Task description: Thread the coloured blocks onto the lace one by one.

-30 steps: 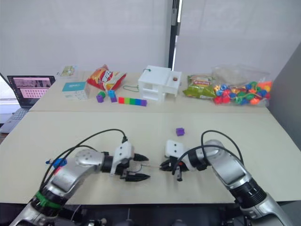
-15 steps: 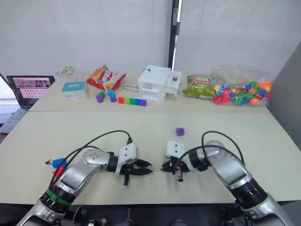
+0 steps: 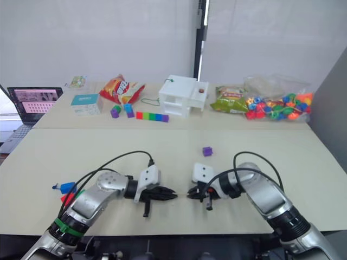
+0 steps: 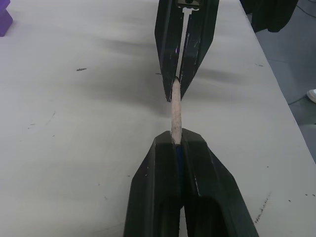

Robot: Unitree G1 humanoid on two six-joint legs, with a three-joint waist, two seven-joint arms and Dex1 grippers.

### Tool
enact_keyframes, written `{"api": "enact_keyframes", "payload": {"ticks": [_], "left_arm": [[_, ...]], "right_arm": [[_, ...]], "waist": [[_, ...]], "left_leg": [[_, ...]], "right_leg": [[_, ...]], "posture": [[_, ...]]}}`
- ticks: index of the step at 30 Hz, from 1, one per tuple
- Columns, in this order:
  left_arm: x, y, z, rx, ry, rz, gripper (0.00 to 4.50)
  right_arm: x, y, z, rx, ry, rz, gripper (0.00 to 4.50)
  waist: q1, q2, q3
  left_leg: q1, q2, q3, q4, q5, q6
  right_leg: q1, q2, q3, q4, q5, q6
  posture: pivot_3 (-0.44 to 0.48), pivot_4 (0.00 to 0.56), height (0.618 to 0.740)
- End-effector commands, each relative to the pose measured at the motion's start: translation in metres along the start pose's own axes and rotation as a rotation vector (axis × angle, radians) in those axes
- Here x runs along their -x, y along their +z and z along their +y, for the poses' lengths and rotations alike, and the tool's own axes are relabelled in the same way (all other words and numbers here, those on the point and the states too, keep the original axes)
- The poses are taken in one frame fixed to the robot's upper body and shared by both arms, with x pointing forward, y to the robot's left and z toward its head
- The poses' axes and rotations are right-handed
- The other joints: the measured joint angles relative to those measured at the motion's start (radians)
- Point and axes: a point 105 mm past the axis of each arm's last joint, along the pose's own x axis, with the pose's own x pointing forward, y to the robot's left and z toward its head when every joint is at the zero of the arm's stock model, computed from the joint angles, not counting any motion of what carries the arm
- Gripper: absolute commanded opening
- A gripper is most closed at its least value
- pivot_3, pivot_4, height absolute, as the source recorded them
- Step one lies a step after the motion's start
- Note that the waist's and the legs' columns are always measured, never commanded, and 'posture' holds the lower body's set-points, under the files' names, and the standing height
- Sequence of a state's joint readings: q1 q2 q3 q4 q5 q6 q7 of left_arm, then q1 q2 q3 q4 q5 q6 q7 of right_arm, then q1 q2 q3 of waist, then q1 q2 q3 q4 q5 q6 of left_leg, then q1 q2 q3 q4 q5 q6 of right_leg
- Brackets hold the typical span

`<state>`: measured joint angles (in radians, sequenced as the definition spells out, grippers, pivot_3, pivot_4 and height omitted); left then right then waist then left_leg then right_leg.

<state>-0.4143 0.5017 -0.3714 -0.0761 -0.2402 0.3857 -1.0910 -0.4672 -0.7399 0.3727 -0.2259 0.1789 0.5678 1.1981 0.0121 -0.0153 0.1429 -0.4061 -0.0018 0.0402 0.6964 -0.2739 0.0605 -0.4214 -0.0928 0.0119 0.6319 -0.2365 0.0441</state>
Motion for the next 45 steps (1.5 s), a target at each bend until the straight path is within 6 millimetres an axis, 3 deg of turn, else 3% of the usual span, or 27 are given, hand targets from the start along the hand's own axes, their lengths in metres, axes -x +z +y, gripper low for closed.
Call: {"api": "enact_keyframes", "payload": {"ticks": [1, 3, 4, 10, 15, 16, 22, 25, 28, 37, 43, 45], "left_arm": [[0.005, 0.013, 0.002, -0.04, 0.013, -0.034, 0.03], [0.006, 0.012, 0.002, -0.042, 0.012, -0.027, 0.03], [0.006, 0.012, 0.002, -0.042, 0.012, -0.025, 0.0], [0.011, 0.007, 0.004, -0.043, 0.026, -0.004, 0.0], [0.022, 0.002, 0.005, -0.033, 0.056, 0.021, 0.0], [0.024, 0.001, 0.005, -0.031, 0.062, 0.024, 0.0], [0.03, 0.0, 0.004, -0.016, 0.086, 0.027, 0.0], [0.03, 0.0, 0.003, -0.013, 0.088, 0.027, 0.0], [0.03, 0.0, 0.002, -0.011, 0.086, 0.029, 0.0], [0.033, -0.001, 0.003, -0.008, 0.1, 0.033, 0.0], [0.033, -0.002, 0.002, -0.006, 0.109, 0.034, 0.0], [0.034, -0.001, 0.001, -0.006, 0.112, 0.034, 0.0]], "right_arm": [[0.0, 0.007, 0.004, 0.016, 0.004, -0.028, 0.0], [0.001, 0.01, -0.001, 0.017, -0.044, -0.045, 0.0], [0.002, 0.01, -0.003, 0.02, -0.061, -0.047, 0.63], [0.018, 0.015, -0.01, -0.082, -0.191, -0.122, 2.63], [0.04, 0.001, -0.021, -0.301, -0.492, -0.226, 4.35], [0.041, -0.002, -0.024, -0.332, -0.555, -0.237, 4.43], [0.033, -0.01, -0.039, -0.501, -0.959, -0.309, 4.43], [0.033, -0.011, -0.045, -0.55, -1.073, -0.326, 4.43], [0.025, -0.016, -0.072, -0.58, -1.251, -0.349, 4.43], [0.011, -0.023, -0.122, -0.561, -1.266, -0.379, 4.43], [0.003, -0.023, -0.132, -0.57, -1.205, -0.433, 4.43], [0.001, -0.018, -0.133, -0.568, -1.184, -0.462, 3.64]], "waist": [[0.0, 0.0, 0.0], [0.0, 0.0, 0.0], [0.0, 0.0, 0.0], [0.001, 0.0, 0.0], [0.001, 0.0, 0.0], [0.0, 0.0, 0.0], [-0.002, 0.0, 0.0], [-0.002, 0.0, 0.0], [-0.007, 0.0, 0.0], [-0.022, 0.0, 0.0], [-0.029, 0.0, 0.0], [-0.03, 0.0, 0.0]], "left_leg": [[0.0, 0.0, 0.0, 0.0, 0.0, 0.0], [0.0, 0.0, 0.0, 0.0, 0.0, 0.0], [0.0, 0.0, 0.0, 0.0, 0.0, 0.0], [0.0, 0.0, 0.0, 0.0, 0.0, 0.0], [0.0, 0.0, -0.001, -0.001, 0.0, 0.0], [0.0, 0.001, -0.001, -0.001, 0.0, 0.0], [0.0, 0.0, -0.001, -0.001, 0.0, -0.001], [0.0, 0.0, 0.0, -0.001, 0.001, -0.001], [0.001, -0.001, 0.0, -0.001, 0.001, -0.002], [0.002, -0.001, 0.0, -0.002, 0.002, -0.004], [0.002, 0.0, 0.0, -0.003, 0.003, -0.004], [0.002, 0.0, 0.0, -0.003, 0.003, -0.004]], "right_leg": [[0.0, 0.0, 0.0, 0.0, 0.0, 0.0], [0.0, 0.0, 0.0, 0.0, 0.0, 0.0], [0.0, 0.0, 0.0, 0.0, 0.0, 0.0], [0.0, 0.0, 0.0, 0.0, 0.0, 0.0], [0.0, 0.0, 0.0, 0.0, 0.0, 0.0], [0.0, 0.0, 0.0, 0.0, 0.0, 0.0], [-0.001, 0.0, 0.001, 0.003, 0.0, 0.0], [-0.002, -0.001, 0.001, 0.004, 0.0, 0.0], [-0.001, 0.0, 0.001, 0.004, 0.0, 0.0], [-0.002, 0.001, 0.001, 0.009, 0.0, 0.0], [-0.002, 0.001, 0.002, 0.01, 0.0, 0.0], [-0.002, 0.001, 0.002, 0.01, 0.0, 0.0]], "posture": [[0.0, 0.15, 0.74], [0.0, 0.15, 0.74], [0.0, 0.15, 0.74], [0.0, 0.15, 0.74], [0.0, 0.15, 0.74], [0.0, 0.15, 0.74], [0.0, 0.15, 0.74], [0.0, 0.15, 0.74], [0.0, 0.15, 0.74], [0.0, 0.15, 0.74], [0.0, 0.15, 0.74], [0.0, 0.15, 0.74]]}}
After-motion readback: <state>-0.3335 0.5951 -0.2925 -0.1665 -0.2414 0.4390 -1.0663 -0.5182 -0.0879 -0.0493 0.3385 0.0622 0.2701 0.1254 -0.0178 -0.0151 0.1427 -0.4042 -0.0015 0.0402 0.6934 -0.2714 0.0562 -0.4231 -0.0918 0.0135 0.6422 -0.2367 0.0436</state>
